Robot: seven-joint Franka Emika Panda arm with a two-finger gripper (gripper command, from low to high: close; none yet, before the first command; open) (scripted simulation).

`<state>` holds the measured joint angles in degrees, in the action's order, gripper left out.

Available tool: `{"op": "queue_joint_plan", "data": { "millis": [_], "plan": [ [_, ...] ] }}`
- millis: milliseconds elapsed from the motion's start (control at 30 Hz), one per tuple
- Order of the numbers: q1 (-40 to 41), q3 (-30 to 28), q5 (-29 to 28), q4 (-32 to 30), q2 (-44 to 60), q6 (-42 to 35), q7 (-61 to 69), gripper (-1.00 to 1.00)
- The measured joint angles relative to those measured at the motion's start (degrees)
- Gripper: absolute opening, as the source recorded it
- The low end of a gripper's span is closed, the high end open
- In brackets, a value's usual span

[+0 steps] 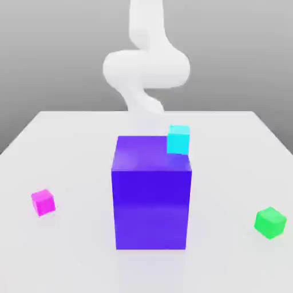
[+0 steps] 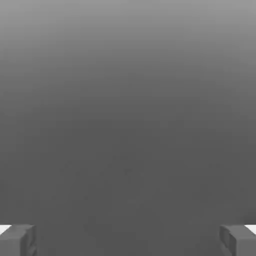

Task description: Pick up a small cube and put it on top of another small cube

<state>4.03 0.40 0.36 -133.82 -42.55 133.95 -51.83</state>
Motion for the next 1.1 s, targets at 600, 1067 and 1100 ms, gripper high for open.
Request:
{"op": "queue_joint_plan", "data": {
  "millis": [600, 1067, 1100],
  "plan": [
    [25.9, 0.6, -0.3, -14.8, 23.7, 15.9, -45.5, 0.0],
    [41.7, -4.2, -0.6, -26.2, 42.0, 28.2, -80.5, 0.0],
    [42.7, -4.7, -0.2, -27.0, 43.3, 29.0, -82.7, 0.0]
  ]
}}
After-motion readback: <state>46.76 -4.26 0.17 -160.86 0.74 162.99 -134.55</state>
